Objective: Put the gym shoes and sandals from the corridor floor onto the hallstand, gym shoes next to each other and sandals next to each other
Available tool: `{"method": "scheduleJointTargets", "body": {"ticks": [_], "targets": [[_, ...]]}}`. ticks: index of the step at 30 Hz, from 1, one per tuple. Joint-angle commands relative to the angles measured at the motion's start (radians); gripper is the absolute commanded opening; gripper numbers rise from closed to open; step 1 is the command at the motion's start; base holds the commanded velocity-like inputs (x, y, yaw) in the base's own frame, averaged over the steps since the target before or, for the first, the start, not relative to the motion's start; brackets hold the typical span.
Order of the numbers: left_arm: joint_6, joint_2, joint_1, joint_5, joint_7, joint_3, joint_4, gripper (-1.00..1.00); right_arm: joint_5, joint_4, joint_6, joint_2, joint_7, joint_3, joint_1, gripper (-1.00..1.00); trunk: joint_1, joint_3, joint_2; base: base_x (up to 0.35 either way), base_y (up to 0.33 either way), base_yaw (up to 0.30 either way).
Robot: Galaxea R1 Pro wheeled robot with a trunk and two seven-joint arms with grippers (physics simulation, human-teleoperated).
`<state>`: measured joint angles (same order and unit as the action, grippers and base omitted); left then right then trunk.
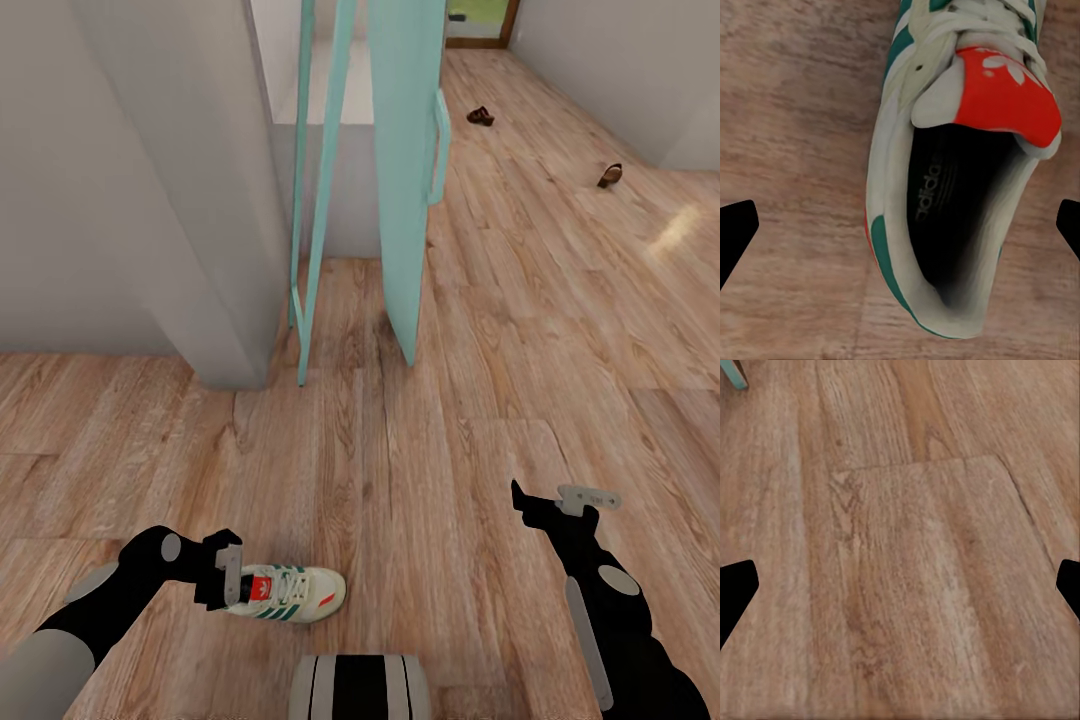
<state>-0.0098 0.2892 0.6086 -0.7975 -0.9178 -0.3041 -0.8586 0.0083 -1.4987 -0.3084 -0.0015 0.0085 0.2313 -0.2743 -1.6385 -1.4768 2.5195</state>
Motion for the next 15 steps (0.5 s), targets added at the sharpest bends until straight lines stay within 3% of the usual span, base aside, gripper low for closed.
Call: {"method": "scheduleJointTargets", "body": {"ticks": [1,12,15], "targets": [[-0.001,0.001,0.0,-0.004,0.0,-0.003,-0.001,1.0,0.001,-0.001,-0.006,0.0,0.001,0.0,0.0,1.0,0.0,-0.005,0.001,0.0,0.0,0.0],[-0.001,0.002,0.0,-0.006,0.006,-0.004,0.006,1.0,0.001,-0.001,-0.006,0.0,0.001,0.0,0.0,1.0,-0.001,-0.024,0.001,0.0,0.0,0.0],[-0.001,0.001,-0.001,-0.027,0.007,-0.001,0.009,1.0,0.001,-0.001,-0.006,0.0,0.001,0.0,0.0,1.0,-0.001,-0.029,0.001,0.0,0.0,0.0]]}}
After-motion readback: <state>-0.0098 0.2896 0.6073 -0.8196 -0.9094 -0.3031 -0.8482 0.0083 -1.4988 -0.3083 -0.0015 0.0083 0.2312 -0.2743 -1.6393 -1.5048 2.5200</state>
